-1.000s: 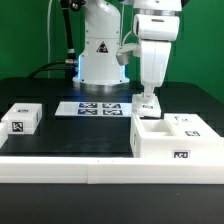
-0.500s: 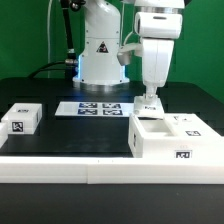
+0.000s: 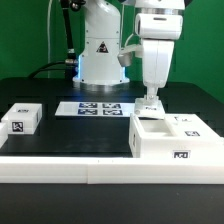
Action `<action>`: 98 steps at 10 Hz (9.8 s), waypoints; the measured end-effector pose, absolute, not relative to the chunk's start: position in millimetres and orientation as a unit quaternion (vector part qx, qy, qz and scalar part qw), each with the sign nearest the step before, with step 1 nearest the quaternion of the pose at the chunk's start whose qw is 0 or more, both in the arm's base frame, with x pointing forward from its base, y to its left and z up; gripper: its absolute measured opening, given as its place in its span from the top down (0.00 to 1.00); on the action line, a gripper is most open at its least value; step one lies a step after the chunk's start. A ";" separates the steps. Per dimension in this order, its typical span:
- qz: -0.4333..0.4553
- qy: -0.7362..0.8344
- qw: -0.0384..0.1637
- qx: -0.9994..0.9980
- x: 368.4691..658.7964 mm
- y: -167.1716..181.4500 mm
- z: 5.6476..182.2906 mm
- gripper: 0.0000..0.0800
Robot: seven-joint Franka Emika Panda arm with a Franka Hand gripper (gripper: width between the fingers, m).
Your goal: Assemble cabinet
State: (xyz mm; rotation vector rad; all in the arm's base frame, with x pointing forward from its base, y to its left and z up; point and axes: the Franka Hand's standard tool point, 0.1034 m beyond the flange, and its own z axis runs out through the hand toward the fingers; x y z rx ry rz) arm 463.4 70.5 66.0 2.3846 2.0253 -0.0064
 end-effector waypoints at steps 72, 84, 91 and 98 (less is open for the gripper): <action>0.039 0.549 0.025 0.835 531.9 67.7 80.6 0.00; 0.059 0.151 -0.024 0.987 504.6 72.5 66.6 0.00; 0.054 0.009 -0.025 0.998 493.6 90.1 48.3 0.00; 0.056 0.015 -0.021 0.998 492.1 81.7 40.6 0.00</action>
Offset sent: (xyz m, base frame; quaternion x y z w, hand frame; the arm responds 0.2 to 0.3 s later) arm -0.0068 0.0005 -0.0006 -0.0024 0.0017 0.0110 0.9999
